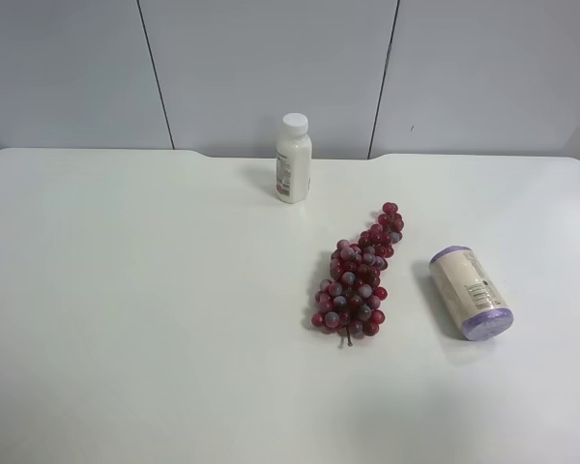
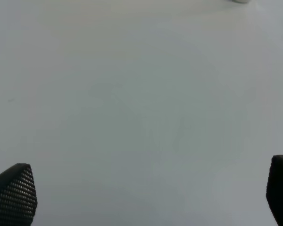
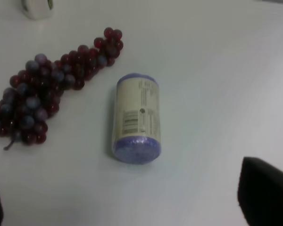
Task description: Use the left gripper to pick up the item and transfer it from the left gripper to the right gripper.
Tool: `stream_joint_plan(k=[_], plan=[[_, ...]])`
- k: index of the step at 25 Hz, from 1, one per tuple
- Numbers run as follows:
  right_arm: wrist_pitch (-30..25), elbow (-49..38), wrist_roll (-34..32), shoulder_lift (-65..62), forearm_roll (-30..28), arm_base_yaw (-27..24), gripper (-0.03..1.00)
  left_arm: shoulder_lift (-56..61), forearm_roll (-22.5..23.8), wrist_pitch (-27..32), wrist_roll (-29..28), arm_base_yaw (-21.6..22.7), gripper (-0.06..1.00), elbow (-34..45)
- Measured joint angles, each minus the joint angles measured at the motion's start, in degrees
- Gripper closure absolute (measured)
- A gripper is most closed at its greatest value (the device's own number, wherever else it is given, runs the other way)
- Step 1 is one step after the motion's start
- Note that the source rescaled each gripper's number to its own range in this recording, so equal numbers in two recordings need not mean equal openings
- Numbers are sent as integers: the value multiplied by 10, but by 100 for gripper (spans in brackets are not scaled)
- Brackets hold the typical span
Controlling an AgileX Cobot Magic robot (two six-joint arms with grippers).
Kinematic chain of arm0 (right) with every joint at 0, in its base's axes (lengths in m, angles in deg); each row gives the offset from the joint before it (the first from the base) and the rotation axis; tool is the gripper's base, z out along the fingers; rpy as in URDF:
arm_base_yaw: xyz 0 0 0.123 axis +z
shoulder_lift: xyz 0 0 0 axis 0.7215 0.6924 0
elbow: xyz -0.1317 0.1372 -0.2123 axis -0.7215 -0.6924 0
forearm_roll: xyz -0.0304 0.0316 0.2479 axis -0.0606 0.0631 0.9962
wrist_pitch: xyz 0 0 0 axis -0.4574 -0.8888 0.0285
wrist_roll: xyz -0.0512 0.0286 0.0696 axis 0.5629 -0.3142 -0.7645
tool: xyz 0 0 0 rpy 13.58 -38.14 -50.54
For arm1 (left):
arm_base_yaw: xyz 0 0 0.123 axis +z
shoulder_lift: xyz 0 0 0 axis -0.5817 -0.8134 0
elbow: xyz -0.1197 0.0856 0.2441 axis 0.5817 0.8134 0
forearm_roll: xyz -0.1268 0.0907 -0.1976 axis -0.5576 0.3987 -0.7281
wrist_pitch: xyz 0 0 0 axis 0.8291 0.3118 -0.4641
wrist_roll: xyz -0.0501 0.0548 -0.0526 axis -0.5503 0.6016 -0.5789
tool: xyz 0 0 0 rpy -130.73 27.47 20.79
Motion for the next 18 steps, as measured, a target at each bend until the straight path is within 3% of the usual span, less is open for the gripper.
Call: stream_joint_plan(k=[14, 18], plan=[[7, -1, -2, 0, -1, 0, -3, 0, 0, 0, 0, 0, -6, 0], [10, -1, -2, 0, -1, 0, -3, 0, 0, 0, 0, 24, -6, 0]])
